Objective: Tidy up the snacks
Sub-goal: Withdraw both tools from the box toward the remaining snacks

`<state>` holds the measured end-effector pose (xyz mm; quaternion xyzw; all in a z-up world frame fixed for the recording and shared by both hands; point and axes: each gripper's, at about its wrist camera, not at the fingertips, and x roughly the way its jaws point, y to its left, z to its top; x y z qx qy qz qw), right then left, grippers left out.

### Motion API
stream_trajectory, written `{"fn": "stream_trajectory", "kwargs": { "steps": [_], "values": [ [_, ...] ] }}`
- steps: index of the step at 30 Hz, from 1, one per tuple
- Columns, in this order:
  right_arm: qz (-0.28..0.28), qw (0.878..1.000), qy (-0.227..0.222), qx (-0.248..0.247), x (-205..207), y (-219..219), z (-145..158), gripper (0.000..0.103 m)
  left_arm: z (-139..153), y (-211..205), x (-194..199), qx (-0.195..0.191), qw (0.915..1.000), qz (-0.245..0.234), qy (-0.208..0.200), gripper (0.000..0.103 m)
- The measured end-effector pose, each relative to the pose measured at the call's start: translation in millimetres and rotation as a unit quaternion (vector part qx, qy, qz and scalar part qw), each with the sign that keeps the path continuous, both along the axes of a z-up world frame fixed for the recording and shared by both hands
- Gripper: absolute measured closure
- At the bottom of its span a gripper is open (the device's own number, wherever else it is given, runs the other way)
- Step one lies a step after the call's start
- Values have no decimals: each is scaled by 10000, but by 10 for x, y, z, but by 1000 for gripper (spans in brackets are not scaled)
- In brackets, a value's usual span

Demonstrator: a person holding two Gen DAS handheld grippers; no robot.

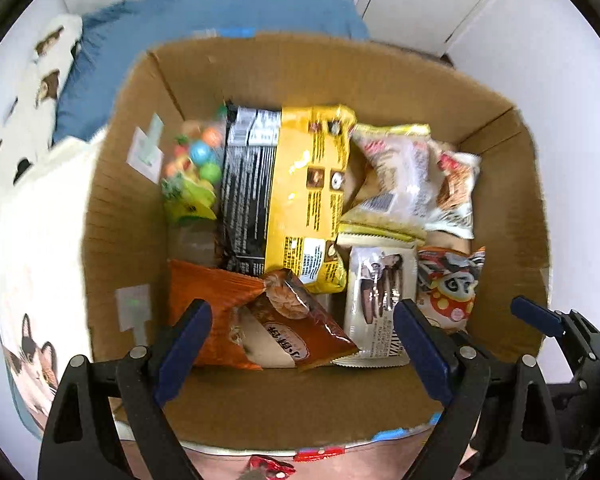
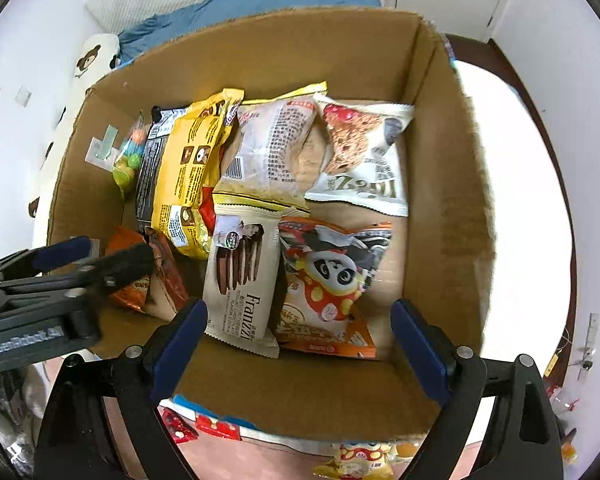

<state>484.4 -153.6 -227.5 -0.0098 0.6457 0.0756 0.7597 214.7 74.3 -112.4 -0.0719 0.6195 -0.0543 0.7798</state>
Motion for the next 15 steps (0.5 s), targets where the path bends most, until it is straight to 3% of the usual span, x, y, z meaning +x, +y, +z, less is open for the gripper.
{"fn": "stream_trajectory", "kwargs": {
  "steps": [5,11,15],
  "values": [
    [-146,9985,-516,-144,-241,-80,296,8,282,79,-267,148,9979,101,-621,10],
    [-211,9934,-1094,-273,-556,-82,599,7,531,99,-678,464,9895,198,-1354,10],
    [-238,9892,-1428,-230,-793,-86,795,5,621,56,-933,476,9848,232,-1653,10]
  ]
}}
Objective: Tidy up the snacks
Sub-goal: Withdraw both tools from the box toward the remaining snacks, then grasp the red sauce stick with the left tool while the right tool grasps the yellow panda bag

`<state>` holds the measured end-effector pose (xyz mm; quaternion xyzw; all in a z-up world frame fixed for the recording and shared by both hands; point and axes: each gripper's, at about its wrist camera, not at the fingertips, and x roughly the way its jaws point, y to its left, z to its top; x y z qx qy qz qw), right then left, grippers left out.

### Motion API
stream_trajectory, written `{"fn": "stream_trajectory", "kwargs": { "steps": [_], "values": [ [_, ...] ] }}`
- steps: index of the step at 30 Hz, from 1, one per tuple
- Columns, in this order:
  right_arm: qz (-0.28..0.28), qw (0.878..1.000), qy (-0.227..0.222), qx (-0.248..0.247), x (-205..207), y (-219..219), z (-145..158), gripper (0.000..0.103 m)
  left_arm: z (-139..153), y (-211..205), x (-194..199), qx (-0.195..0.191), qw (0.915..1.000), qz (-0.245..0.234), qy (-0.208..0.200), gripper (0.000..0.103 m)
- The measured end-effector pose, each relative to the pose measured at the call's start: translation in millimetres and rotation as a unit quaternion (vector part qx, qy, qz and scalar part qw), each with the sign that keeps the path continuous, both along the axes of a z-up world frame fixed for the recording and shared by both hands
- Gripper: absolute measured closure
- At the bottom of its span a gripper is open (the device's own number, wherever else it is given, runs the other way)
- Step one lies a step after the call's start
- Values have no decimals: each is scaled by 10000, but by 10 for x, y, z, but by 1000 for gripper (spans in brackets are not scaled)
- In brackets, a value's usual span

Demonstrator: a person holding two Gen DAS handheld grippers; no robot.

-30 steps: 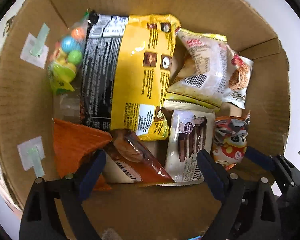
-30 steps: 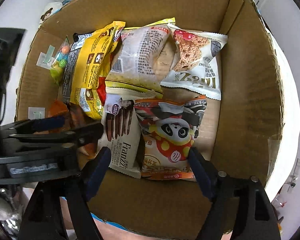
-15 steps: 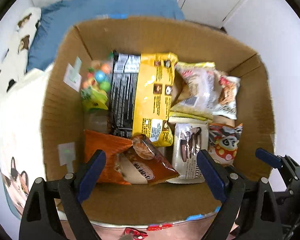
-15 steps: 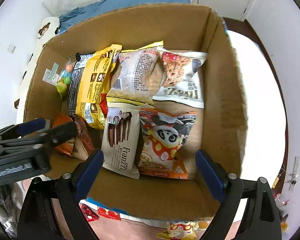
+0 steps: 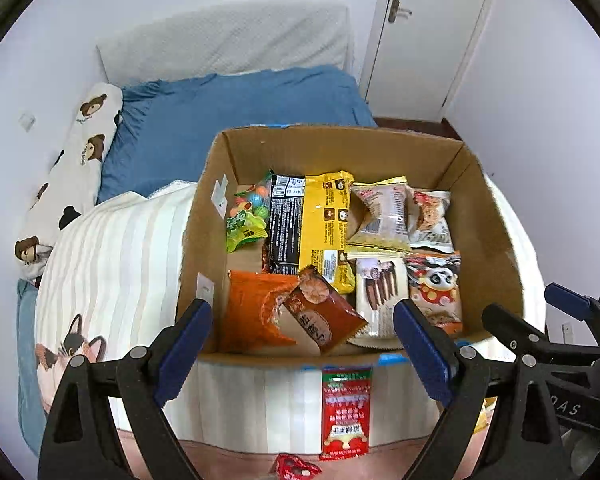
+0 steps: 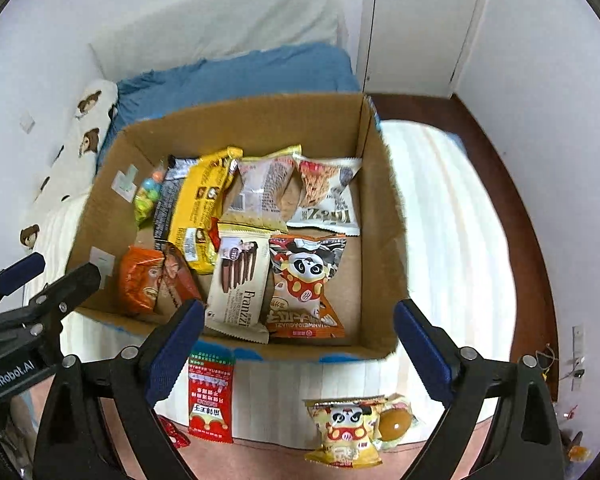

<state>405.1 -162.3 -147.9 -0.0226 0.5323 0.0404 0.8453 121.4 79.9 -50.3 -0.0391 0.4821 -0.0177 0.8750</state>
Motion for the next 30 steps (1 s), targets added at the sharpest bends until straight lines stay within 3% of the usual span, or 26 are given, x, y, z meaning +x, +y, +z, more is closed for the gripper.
{"fn": "stream_trajectory", "kwargs": {
  "steps": [11,18,23,26,30],
  "values": [
    [-54,9978,-649,150,-639,-49,423,5,297,-9,-601,6,9983,80,-577,10],
    [-238,9962,-621,568,-944,-212,461,5,222,-6,-839,-78,9989,145,-444,10],
    [-697,9937,-112,875,-986,-526,112,5,-103,-60,-877,-52,9998,195,17,10],
    [-1208,9822,519,1340,-943,-794,-333,5,-421,-150,-815,32,9989,155,434,10],
    [-1412,9776,963,1225,-863,-955,-854,5,-815,-263,-709,143,9958,57,902,10]
  ]
}}
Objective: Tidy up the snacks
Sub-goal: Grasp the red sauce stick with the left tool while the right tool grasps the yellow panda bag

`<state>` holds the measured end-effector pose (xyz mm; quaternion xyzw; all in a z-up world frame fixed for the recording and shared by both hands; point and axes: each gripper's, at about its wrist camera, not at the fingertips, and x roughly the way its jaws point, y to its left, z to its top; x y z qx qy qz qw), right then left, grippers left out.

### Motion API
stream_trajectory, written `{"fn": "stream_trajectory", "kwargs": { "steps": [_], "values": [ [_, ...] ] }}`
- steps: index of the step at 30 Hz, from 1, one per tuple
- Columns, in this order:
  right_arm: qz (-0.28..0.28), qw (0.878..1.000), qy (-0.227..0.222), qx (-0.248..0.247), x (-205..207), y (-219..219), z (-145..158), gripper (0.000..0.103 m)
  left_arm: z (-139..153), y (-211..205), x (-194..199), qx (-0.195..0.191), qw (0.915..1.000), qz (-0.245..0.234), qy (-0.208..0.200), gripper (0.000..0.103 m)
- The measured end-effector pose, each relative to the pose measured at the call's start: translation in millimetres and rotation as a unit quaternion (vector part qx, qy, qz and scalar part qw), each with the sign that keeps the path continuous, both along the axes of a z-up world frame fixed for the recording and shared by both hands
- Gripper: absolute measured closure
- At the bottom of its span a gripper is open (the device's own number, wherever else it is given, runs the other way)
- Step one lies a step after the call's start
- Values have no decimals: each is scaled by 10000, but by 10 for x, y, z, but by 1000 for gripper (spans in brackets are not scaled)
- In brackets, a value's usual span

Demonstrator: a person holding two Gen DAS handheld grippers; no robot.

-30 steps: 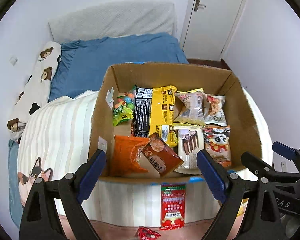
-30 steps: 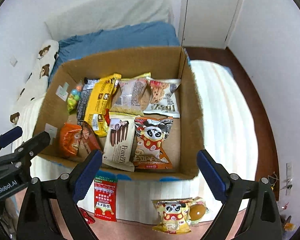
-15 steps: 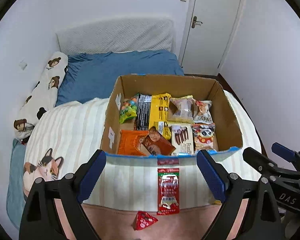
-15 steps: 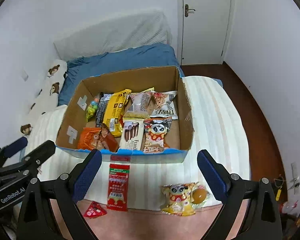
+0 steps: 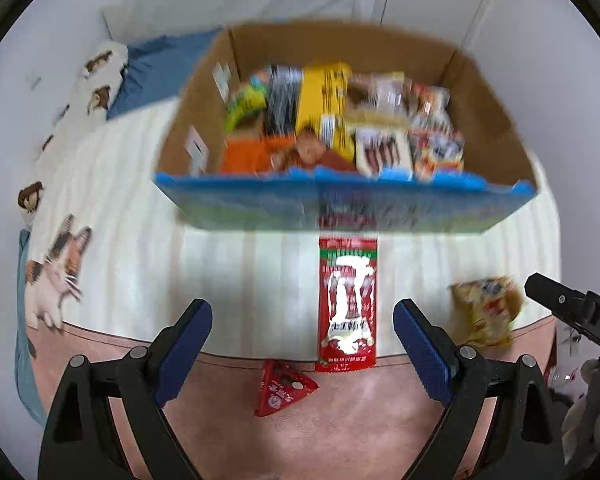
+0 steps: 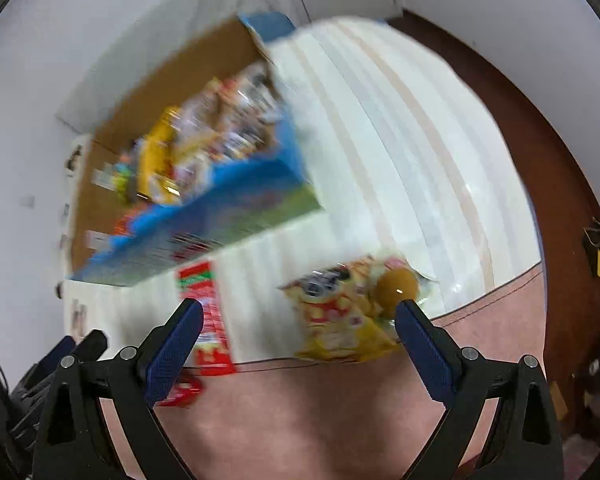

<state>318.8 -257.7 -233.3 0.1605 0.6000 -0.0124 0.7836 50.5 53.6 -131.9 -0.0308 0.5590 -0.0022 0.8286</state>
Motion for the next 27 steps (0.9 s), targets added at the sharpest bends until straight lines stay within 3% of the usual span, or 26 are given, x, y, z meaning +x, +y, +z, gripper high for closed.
{"fn": "stream_trajectory", "kwargs": {
  "steps": [6,12,13,14,17,18,20,22,27],
  "values": [
    [197,9986,451,-175,155,-11,-539,4,-613,-224,287,22,9966,-230,786,10],
    [555,9951,380,-721,218,162,-625,8,-1037,-392,534,-114,9910,-393,1276,11],
    [611,9948,350,-730,217,207,-614,10,-1063,-409,542,-135,9909,-399,1276,15],
    [665,9946,342,-715,201,234,-615,13,-1074,-419,541,-124,9915,-381,1237,27],
    [767,9940,382,-674,177,310,-647,20,-1085,-432,512,-138,9921,-374,1186,47],
    [797,9939,425,-638,189,357,-679,23,-1090,-442,485,-149,9916,-392,1225,50],
    [836,9933,491,-636,173,414,-749,27,-1098,-447,415,-188,9913,-395,1242,51],
    [910,9916,470,-785,199,472,-788,38,-1120,-462,308,-206,9908,-371,1286,51],
    [1089,9900,513,-732,71,572,-849,45,-1168,-468,-26,-298,9886,-325,1438,51]
  ]
}}
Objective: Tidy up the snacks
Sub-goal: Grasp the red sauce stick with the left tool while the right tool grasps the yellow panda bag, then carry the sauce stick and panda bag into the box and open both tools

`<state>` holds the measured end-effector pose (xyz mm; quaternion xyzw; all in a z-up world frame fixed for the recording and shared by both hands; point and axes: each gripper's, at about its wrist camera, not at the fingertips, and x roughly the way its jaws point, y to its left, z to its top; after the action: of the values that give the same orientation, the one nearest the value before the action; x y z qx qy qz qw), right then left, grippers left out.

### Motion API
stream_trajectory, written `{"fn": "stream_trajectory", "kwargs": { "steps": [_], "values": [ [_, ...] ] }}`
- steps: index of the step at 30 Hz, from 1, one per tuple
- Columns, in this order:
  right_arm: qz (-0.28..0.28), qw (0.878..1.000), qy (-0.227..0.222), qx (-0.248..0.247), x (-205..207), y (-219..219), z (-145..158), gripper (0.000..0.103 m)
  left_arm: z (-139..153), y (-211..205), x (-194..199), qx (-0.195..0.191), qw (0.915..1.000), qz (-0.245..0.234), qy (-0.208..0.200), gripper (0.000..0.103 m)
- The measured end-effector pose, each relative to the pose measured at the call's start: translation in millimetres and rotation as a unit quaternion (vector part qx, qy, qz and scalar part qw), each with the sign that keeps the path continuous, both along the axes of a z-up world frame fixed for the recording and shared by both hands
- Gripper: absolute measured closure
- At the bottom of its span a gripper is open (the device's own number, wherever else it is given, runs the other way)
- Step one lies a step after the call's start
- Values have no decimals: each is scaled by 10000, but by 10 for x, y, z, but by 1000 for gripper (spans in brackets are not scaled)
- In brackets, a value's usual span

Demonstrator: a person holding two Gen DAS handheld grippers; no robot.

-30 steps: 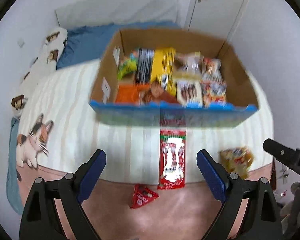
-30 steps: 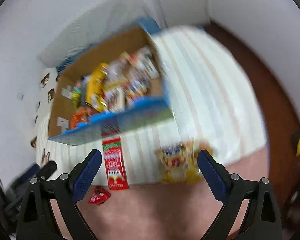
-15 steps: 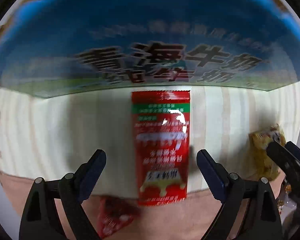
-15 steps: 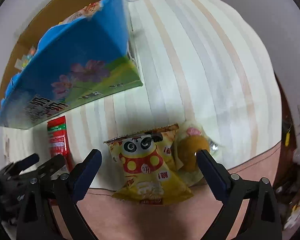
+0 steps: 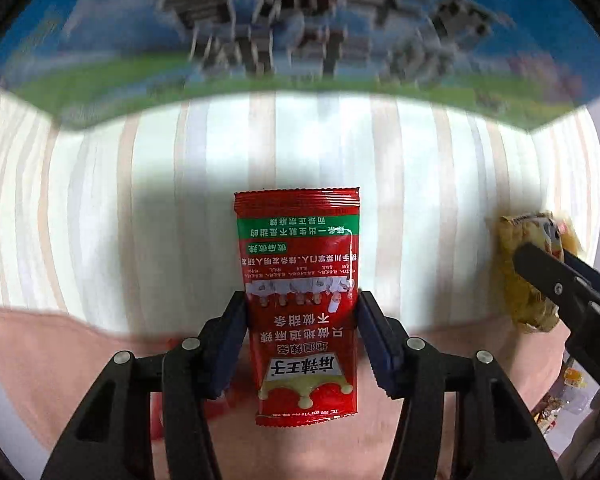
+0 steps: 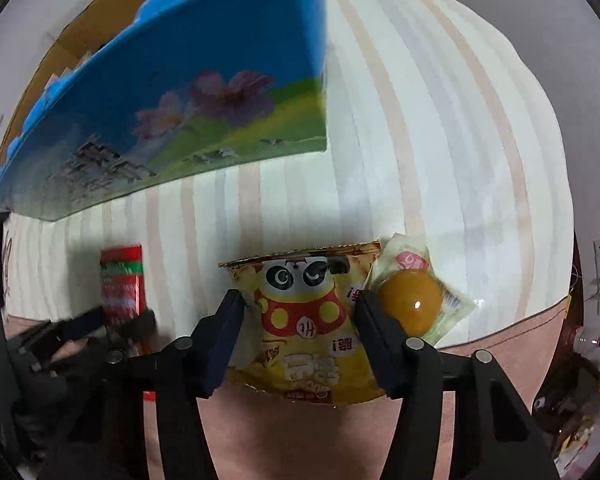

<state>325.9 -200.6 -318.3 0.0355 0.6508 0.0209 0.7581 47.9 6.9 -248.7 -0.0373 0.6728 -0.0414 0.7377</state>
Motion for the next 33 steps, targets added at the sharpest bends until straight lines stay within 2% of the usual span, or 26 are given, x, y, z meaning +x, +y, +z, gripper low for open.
{"fn": "stream_trajectory", "kwargs": {
  "steps": [7,8,10,11,18,20,23,25,33],
  "values": [
    [109,9963,678,519,-590,-36,-236,45,-97,-24,-488,-97,9996,-64,268,51],
    [112,9953,753,593,-661,-29,-276,43,-118,-32,-523,-93,9995,-88,287,51],
    [85,9940,883,637,-695,-17,-356,31,-167,-56,-564,-56,9995,-134,271,49],
    [56,9934,934,662,-701,-13,-405,29,-191,-75,-571,-41,9995,-150,271,49],
    [43,9946,880,540,-690,91,-552,28,-268,-161,-491,-7,9994,-197,288,49],
    [11,9955,827,473,-710,136,-572,29,-269,-173,-459,-2,9994,-199,274,50],
    [-21,9968,708,373,-752,81,-494,39,-170,-229,-506,15,9997,-153,205,57],
    [-66,9971,654,369,-786,68,-470,47,-93,-110,-636,-8,9998,-134,167,58],
    [-286,9958,472,729,-844,-102,-238,50,226,-151,-704,-98,9998,-142,-113,60]
  ]
}}
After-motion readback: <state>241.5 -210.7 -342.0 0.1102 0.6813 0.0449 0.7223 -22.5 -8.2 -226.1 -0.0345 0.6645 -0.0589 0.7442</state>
